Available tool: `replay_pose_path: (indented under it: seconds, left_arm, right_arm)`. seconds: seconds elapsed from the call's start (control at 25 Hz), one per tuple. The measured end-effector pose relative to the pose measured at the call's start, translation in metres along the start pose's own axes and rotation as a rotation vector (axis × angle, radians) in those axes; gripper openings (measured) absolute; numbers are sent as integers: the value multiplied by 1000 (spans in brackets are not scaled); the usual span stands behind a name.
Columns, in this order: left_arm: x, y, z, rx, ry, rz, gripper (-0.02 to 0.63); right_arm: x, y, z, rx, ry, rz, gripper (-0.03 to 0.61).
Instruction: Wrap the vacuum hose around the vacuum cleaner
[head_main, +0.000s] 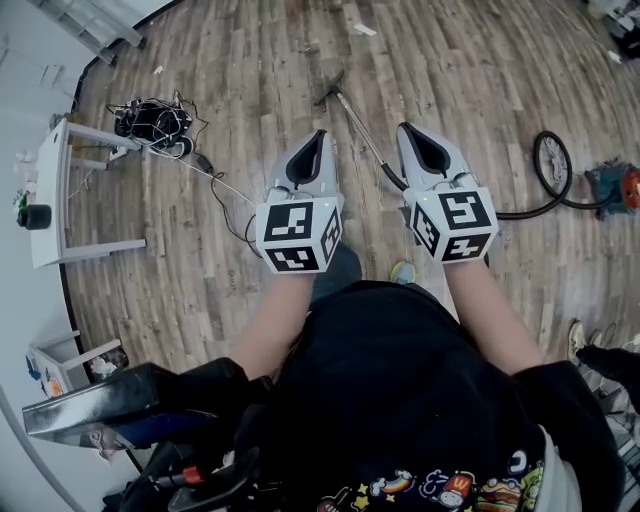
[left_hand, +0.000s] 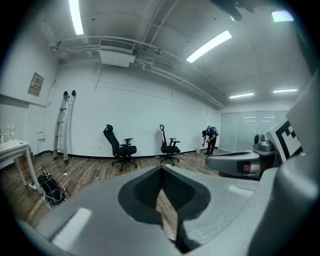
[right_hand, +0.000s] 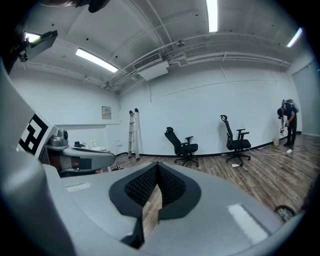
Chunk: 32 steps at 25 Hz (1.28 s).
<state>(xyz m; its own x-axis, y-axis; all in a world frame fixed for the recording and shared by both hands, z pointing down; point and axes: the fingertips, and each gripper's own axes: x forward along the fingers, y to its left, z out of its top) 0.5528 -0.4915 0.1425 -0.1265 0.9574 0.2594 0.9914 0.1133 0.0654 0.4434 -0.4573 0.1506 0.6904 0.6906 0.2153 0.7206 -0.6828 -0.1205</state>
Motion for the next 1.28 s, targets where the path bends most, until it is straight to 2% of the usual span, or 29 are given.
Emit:
replay_pose_path:
  seconds: [0.28,0.56,0.96,1.28]
  left_arm:
    - [35,94,21,-47,-29,-82,2]
    - [62,144,25,-65,-11,-158,2]
    - [126,164,25,-41,59,-188,2]
    - [203,174,30,-2,117,-153,2]
  right_arm:
    - [87,48,24,-40,16,-50,23]
    - [135,65,24,-47,49,-108,23]
    - [185,27,18,22,79,-146,23]
    - [251,-39,22,66,81,-122,23]
